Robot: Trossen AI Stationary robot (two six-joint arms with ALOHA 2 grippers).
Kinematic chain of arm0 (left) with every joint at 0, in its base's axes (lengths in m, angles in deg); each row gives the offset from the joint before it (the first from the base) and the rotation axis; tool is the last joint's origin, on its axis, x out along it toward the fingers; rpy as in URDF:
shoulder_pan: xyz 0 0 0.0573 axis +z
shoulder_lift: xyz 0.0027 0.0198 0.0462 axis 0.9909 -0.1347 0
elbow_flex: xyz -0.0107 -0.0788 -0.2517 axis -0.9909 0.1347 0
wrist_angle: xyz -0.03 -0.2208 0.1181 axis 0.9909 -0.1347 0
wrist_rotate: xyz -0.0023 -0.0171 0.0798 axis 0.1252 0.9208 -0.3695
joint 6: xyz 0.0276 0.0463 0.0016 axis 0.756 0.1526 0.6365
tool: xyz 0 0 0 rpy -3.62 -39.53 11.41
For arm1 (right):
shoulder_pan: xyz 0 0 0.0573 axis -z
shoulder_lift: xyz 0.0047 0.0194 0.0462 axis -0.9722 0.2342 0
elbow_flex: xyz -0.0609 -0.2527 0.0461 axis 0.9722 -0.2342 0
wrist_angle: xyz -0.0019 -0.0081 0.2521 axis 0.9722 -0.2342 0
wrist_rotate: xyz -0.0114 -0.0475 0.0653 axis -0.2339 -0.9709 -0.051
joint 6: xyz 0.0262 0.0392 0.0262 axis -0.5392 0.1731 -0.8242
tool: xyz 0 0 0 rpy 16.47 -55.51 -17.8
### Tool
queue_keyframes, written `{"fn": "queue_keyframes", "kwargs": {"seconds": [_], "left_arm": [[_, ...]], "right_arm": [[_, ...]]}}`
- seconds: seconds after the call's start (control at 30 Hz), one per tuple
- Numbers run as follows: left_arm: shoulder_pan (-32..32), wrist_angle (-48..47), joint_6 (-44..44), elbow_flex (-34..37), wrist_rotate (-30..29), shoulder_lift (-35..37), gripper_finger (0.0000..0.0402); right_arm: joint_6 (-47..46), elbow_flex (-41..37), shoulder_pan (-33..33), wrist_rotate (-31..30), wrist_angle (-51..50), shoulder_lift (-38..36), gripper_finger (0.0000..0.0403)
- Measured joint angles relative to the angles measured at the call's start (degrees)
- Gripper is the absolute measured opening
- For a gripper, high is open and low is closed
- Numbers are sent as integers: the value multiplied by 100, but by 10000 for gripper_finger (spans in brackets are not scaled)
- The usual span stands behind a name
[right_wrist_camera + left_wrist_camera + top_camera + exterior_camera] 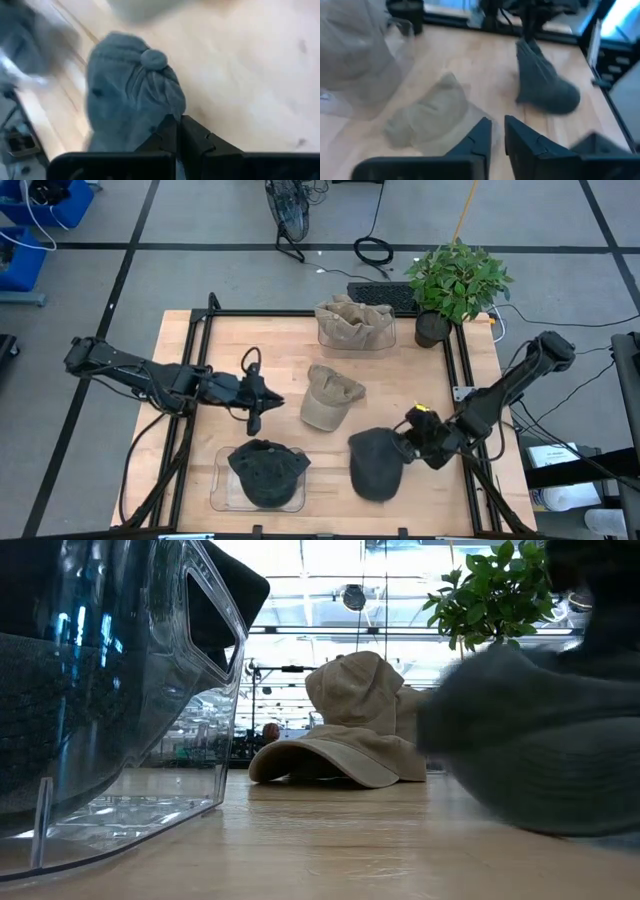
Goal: Pick & Place hat
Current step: Put the black cap into the bottom transparent bin
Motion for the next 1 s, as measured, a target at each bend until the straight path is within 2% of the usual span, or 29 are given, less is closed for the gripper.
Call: {"fn": "queue_keyframes", "kwargs": {"seconds": [0.23,0.43,0.6,0.77,1.0], "left_arm": [[122,673,89,0,84,0,131],[235,1047,95,0,50,-2,225],[240,1415,415,0,-404,-2,285],[312,1944,773,-19,-1133,-2,305],[757,1358,910,-647,-1422,-126,306]], "right_arm": [[1758,824,739,-715,-42,0,1],[3594,1399,1570,-714,427,0,0],[4919,1887,2204,-699,846,0,0],[5619,2079,2817,-390,1237,-2,0],[6264,2081,3552,531,1291,262,0]]}}
